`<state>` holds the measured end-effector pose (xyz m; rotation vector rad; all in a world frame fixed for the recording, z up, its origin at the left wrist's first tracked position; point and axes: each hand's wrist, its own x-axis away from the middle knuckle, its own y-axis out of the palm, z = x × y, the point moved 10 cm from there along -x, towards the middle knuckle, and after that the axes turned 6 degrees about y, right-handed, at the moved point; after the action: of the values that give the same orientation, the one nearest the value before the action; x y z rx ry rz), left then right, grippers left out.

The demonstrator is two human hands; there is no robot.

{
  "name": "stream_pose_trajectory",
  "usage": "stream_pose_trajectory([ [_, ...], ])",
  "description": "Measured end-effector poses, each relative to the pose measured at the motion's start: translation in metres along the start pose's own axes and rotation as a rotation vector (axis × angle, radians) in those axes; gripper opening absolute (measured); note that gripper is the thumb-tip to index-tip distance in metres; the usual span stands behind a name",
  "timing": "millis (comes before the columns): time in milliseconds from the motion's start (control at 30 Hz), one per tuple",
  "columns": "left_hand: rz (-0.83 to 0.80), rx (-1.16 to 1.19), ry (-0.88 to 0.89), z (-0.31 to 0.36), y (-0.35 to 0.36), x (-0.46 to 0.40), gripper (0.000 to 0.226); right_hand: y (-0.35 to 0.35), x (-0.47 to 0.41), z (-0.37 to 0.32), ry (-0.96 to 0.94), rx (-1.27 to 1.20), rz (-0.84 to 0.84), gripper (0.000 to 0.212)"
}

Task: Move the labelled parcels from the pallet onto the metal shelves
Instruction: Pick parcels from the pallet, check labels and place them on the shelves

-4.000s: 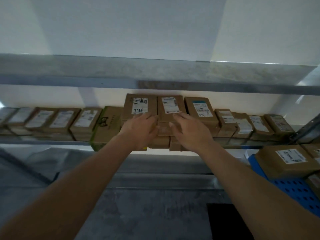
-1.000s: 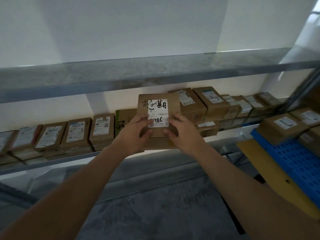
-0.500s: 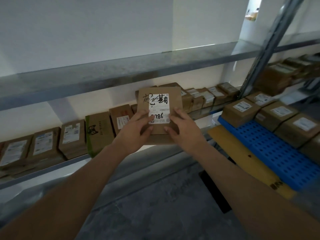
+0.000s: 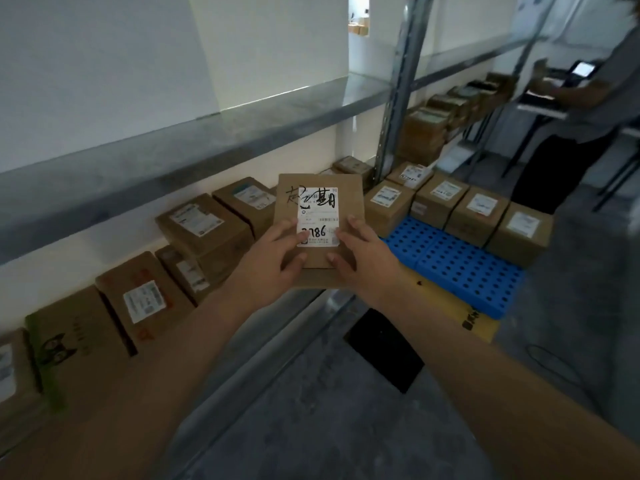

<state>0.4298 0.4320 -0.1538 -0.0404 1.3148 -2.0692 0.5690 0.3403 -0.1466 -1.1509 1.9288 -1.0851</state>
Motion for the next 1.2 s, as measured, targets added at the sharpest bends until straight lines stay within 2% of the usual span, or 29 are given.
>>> stream_pose_trajectory([
  [233,-0.069,0.071,0.176,0.007,0.029,-0.07,0.047,-0.013,-0.017,0.042,0.223,0.028,0.077,0.076],
  [500,-0.167,0.097,0.341,0.031,0.074,-0.127,0.046,-0.029,-0.017,0.092,0.42,0.045,0.137,0.077],
  [667,-0.221,0.15,0.383,0.046,0.112,-0.164,0.046,-0.034,-0.028,0.139,0.506,0.046,0.161,0.081],
  [1200,-0.389,0.175,0.247,0.053,0.262,-0.292,0.048,-0.034,-0.113,0.309,0.602,-0.026,0.109,0.08],
])
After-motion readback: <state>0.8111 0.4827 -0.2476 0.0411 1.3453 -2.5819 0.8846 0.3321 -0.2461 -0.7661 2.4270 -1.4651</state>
